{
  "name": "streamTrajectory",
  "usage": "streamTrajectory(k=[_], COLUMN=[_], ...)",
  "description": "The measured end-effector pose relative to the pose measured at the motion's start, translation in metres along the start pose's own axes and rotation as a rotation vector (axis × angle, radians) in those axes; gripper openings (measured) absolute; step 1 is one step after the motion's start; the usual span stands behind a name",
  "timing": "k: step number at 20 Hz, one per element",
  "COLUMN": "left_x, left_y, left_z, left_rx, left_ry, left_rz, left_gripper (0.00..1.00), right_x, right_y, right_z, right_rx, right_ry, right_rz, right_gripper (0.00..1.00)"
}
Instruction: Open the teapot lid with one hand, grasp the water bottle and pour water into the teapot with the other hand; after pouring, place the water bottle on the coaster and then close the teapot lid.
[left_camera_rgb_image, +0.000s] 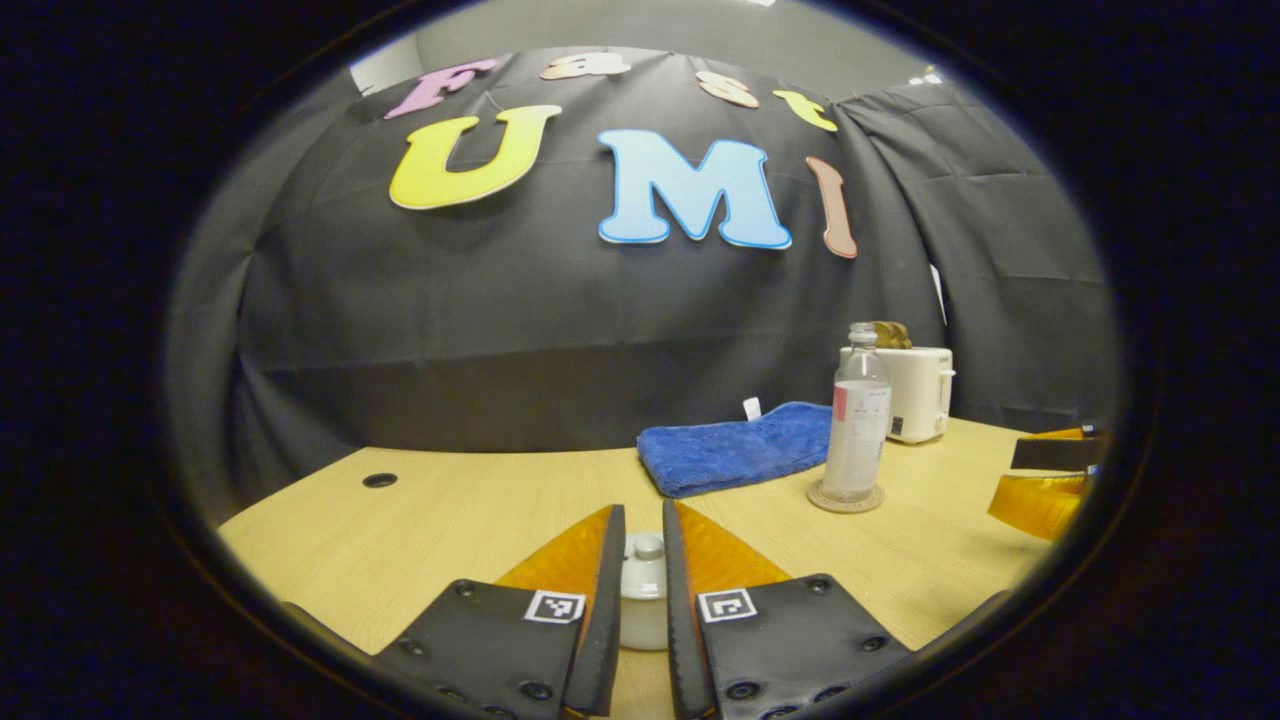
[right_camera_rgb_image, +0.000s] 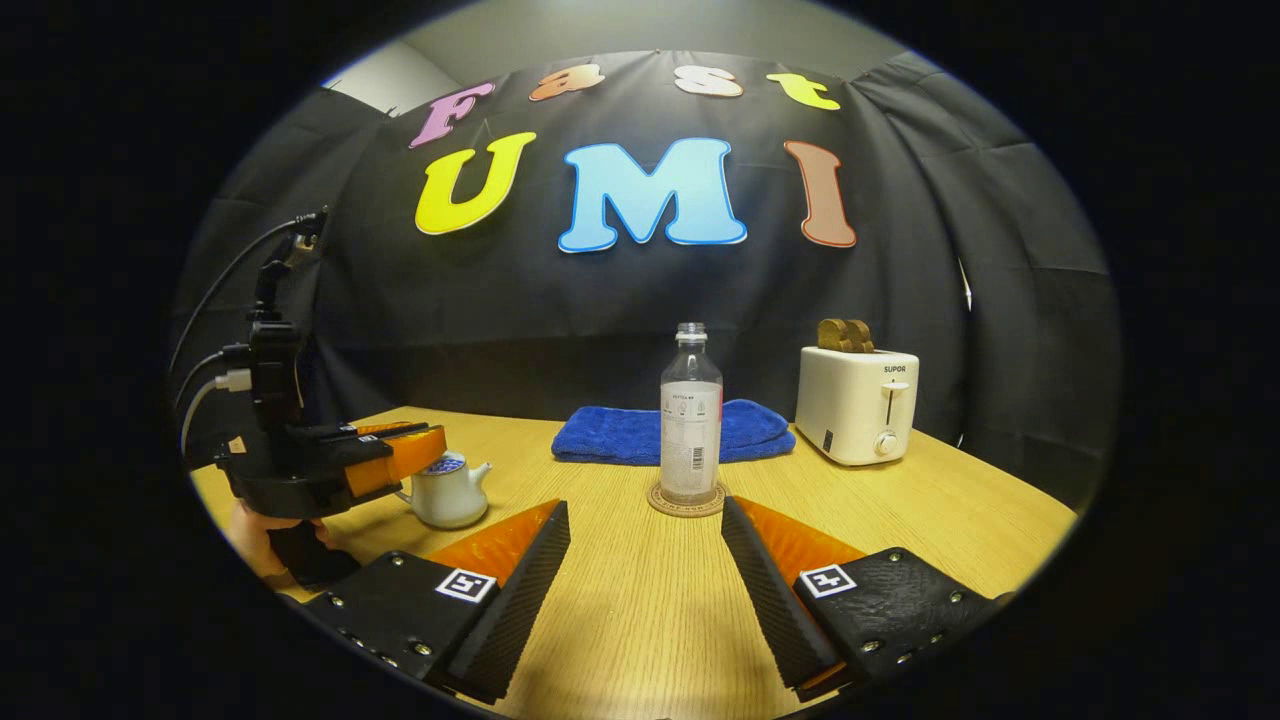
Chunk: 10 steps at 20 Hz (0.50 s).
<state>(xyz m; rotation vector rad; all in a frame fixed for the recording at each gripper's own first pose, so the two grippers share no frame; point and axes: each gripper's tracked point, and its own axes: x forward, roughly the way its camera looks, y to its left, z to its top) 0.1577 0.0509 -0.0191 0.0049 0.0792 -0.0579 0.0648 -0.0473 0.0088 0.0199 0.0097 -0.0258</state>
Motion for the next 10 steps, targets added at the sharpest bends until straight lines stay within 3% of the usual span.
streamTrajectory(k=[10], left_x=[-0.060], left_y=[-0.013], left_z=[0.007], left_rx=[0.003], left_ry=[-0.063], left_rz=[0.056], left_gripper=[0.27], right_x=[-0.029], right_y=[0.000], right_z=[-0.007], right_rx=[0.008], right_ry=[-0.029], right_rz=[-0.007], right_gripper=[0.95])
